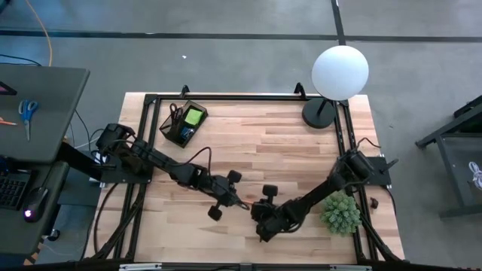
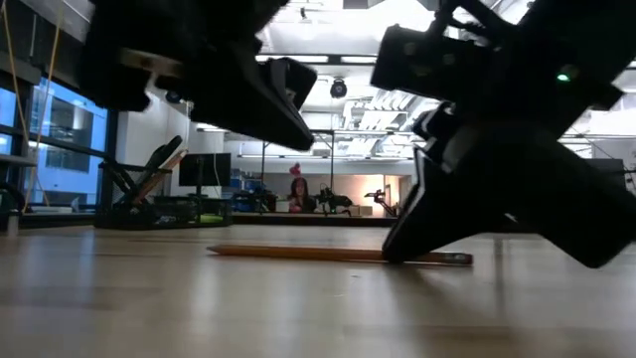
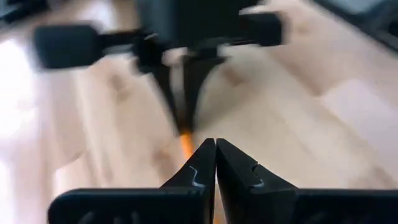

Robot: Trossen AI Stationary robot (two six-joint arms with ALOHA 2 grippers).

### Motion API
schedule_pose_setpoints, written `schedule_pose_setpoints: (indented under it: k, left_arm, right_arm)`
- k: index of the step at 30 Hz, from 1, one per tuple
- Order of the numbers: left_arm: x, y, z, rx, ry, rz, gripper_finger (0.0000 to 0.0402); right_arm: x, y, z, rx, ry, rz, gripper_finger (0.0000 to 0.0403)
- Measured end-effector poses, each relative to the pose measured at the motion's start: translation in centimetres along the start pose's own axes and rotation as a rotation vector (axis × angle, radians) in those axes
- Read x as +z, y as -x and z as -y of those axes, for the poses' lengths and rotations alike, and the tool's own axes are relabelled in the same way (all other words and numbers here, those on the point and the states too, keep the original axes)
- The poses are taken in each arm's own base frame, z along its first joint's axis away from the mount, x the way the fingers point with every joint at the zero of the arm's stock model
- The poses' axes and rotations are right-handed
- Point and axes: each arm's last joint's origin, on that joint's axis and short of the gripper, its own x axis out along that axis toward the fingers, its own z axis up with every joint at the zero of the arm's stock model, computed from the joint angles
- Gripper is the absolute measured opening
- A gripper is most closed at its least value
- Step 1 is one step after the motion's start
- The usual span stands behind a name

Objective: Pick and place office supplies into organizer
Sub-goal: Put the orange pencil into the top left section of the desk organizer

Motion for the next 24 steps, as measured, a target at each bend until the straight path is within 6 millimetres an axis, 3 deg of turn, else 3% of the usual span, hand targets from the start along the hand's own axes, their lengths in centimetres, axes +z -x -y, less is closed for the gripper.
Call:
schedule_pose_setpoints:
  k: [8,16,24]
  left_arm:
    - [-0.4,0.0,0.1,0.077,0.134,-0.034,0.0001]
    - [-3.9,0.1,1.5,0.103,0.209,-0.084,0.0]
    - [-2.9,0.1,1.6,0.02,0.198,0.098,0.0001]
  right_arm:
    - [1.5,-1.0,0.6,0.026,0.046,0.075,0.0017]
    - [1.6,-1.1,0.8,-0.009,0.009,0.092,0.0041]
    - [1.7,-1.1,0.8,-0.017,-0.012,0.103,0.0047]
